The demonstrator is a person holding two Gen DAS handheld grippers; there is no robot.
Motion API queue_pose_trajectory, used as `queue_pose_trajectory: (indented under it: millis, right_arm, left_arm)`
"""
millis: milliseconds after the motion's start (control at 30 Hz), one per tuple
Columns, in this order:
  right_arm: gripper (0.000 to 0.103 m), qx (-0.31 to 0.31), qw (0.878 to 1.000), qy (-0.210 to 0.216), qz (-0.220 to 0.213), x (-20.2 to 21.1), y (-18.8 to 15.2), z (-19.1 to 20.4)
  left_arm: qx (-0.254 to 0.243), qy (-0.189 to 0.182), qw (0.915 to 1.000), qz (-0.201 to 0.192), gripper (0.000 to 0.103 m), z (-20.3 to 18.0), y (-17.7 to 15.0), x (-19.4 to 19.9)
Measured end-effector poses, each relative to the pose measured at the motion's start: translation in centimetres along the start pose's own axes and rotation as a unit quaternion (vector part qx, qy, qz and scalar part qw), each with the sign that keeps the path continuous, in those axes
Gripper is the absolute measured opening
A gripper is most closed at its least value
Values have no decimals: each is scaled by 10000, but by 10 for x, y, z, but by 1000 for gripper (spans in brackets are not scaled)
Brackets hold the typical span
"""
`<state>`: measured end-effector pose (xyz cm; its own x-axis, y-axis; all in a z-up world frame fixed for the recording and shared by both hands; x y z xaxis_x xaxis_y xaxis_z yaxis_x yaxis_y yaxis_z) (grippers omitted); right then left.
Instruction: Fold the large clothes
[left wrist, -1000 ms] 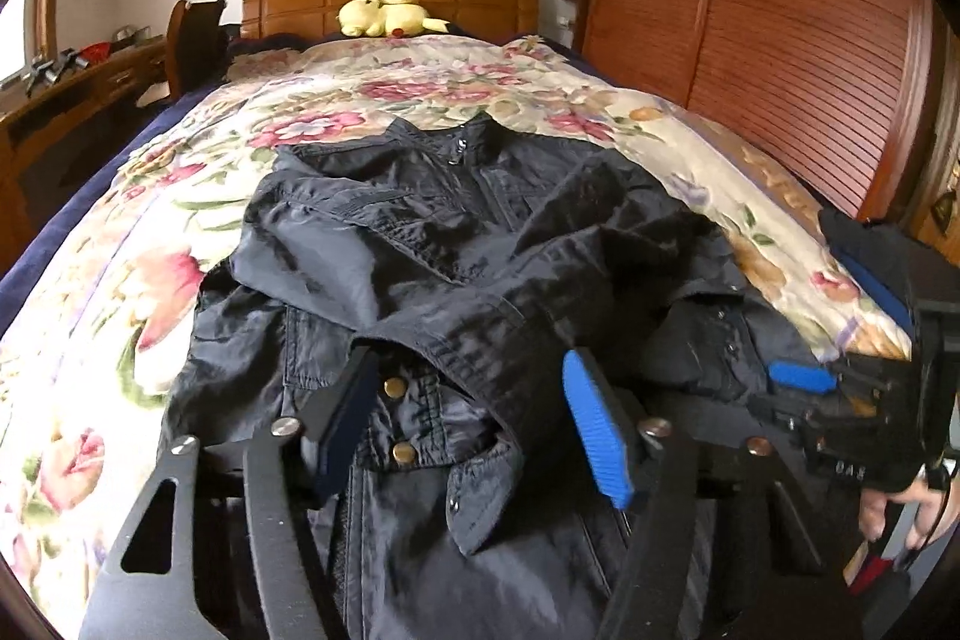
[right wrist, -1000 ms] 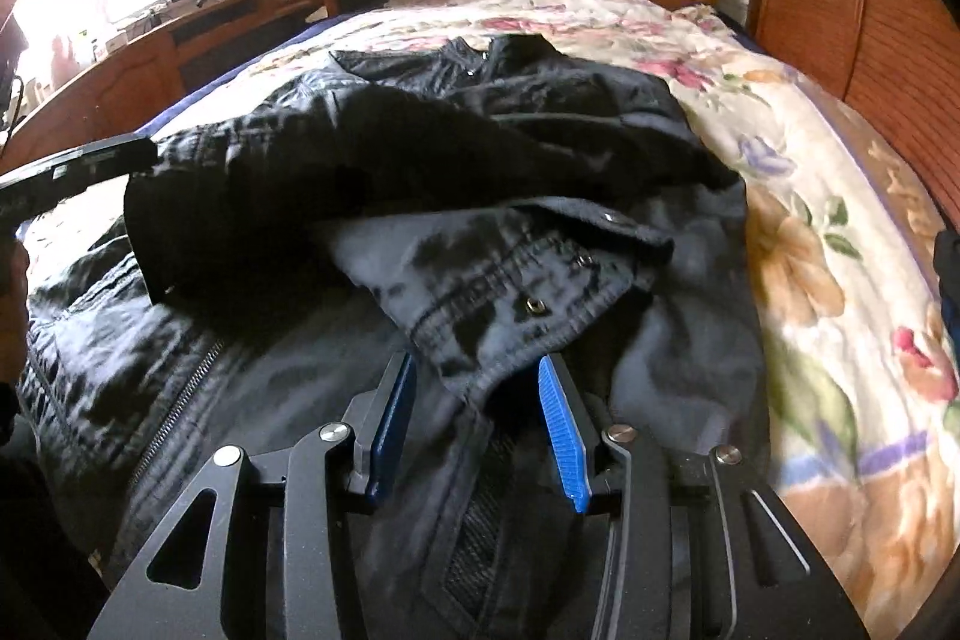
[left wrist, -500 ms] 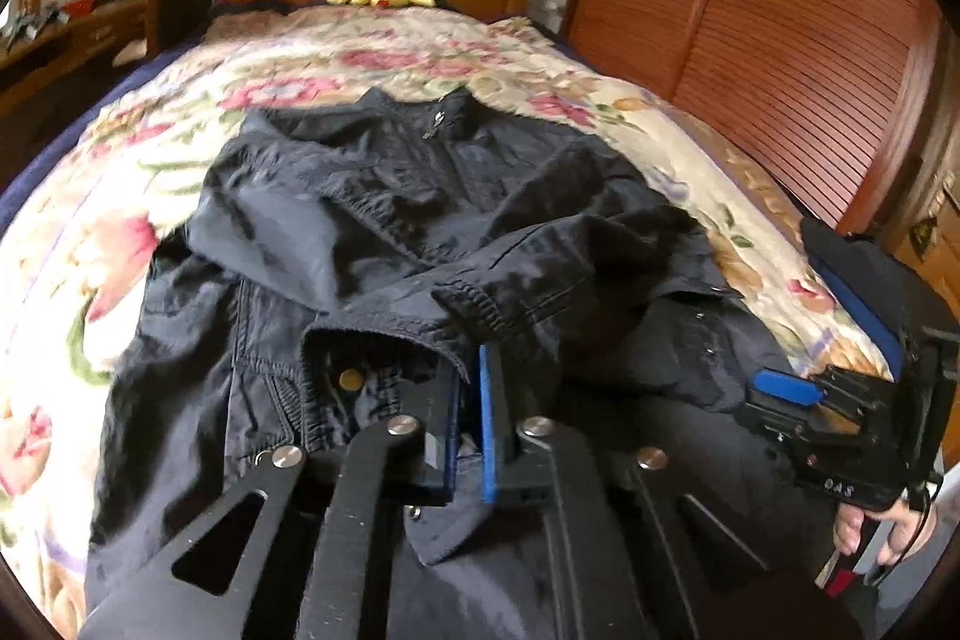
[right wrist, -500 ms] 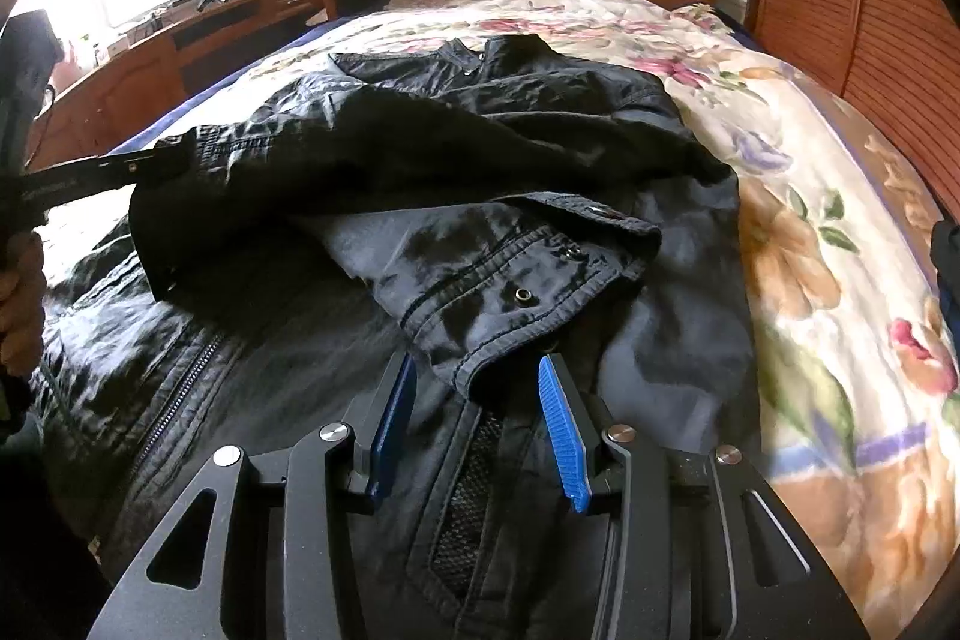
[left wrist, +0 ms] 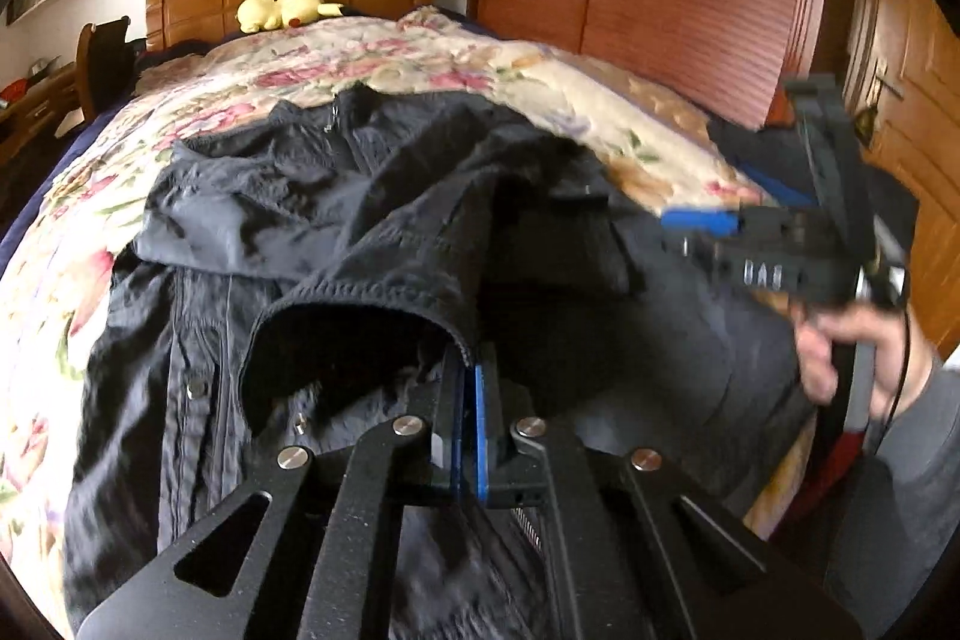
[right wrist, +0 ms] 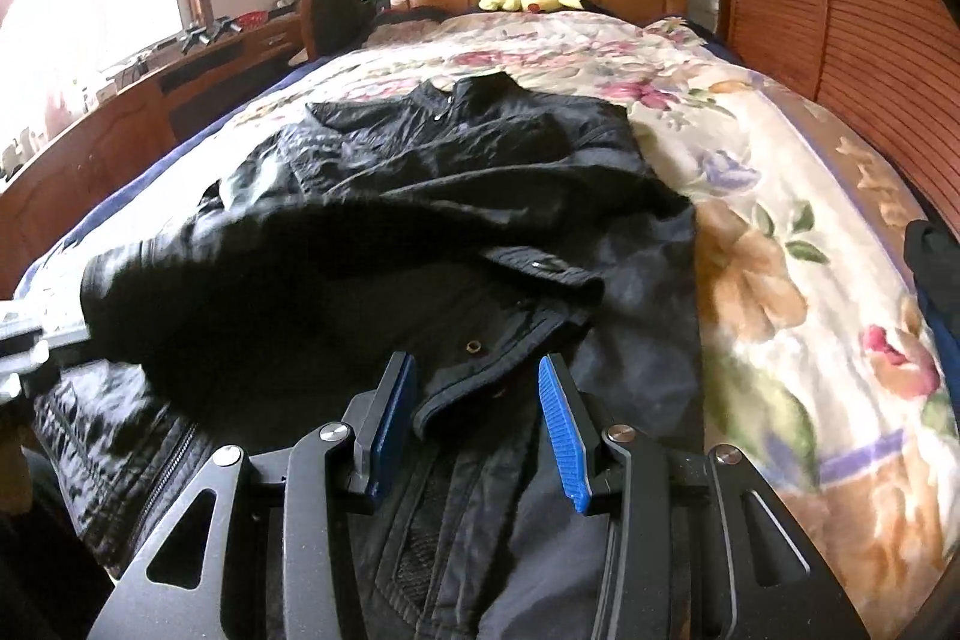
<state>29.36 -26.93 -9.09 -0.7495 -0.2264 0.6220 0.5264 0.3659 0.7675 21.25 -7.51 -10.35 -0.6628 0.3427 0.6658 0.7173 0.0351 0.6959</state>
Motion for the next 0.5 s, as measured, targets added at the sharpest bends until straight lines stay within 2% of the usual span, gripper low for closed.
queue_pose_trajectory:
  millis: [133, 233, 300, 333, 400, 467, 500]
  right_arm:
    - [44, -17, 10000, -18, 10, -3, 2, 2]
    - [44, 11, 10000, -4, 64, -8, 5, 7]
    - [44, 49, 10000, 20, 65, -12, 8, 11]
    - [44, 60, 10000, 34, 59, -12, 10, 13]
    - [44, 85, 9999, 72, 52, -15, 14, 18]
    - [44, 113, 9999, 113, 8, -18, 19, 22]
    - [44, 123, 9998, 137, -21, -18, 22, 25]
  left_arm:
    - [-188, 95, 9998, -2, 3, 0, -8, 6]
    - [-369, 12, 9993, -108, 4, -2, -11, 16]
    - [-427, 70, 9988, -207, 9, -1, -11, 22]
    - [-424, 89, 9987, -252, 15, 1, -10, 23]
    - [-332, 97, 9989, -325, 21, 10, -7, 28]
    - [-181, 122, 9990, -383, 32, 20, -4, 31]
    - [-110, 141, 9990, -406, 34, 26, -2, 32]
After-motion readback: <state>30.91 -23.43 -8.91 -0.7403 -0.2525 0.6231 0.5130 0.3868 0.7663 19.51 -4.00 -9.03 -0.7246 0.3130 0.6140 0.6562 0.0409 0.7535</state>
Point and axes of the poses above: each gripper's, at about its wrist camera, not at the fingertips, and x roughly against the way its jaws point, z to its left, y to its top, the point moved 2 cm from there along -x, roughly the way its jaws point, and after that the axes turned 14 degrees about x, right-handed, at the moved point
